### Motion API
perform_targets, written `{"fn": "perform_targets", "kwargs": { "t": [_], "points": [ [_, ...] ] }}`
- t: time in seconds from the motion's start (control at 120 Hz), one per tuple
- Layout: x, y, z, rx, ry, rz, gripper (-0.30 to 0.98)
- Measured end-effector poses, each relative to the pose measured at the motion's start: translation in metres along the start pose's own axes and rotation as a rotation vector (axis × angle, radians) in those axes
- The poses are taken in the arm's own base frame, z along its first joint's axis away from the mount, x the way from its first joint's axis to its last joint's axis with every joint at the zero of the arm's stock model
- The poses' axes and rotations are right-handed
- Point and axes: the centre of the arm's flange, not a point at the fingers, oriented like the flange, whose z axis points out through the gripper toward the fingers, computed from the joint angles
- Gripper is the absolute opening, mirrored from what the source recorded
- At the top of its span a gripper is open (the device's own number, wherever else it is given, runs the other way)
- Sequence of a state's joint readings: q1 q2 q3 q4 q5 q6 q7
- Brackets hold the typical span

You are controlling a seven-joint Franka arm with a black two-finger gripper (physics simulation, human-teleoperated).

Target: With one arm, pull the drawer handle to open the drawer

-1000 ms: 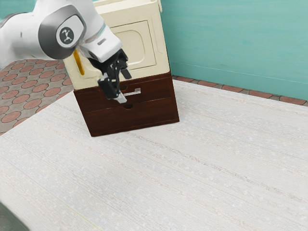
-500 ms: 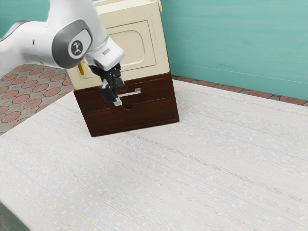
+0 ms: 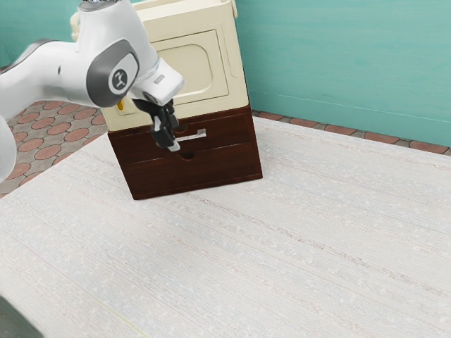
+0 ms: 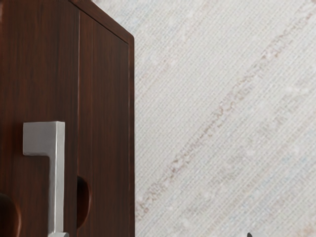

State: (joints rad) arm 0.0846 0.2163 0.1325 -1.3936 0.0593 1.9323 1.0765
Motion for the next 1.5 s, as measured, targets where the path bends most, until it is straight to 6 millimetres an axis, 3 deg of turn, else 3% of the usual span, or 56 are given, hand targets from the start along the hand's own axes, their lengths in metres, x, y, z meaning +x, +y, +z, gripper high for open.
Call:
{"fn": "perform_targets", "kwargs": {
  "t": [0.275, 0.667, 1.2, 1.5],
  "points": [
    [0.006, -0.011, 0.012, 0.050, 0.008, -0.013, 0.45],
    [-0.004, -0.023, 0.031, 0.092, -0.028, 0.024, 0.40],
    [-0.001, -0.032, 0.069, 0.121, -0.035, 0.084, 0.26],
    [-0.002, -0.034, 0.077, 0.124, -0.032, 0.095, 0.20]
  ]
}}
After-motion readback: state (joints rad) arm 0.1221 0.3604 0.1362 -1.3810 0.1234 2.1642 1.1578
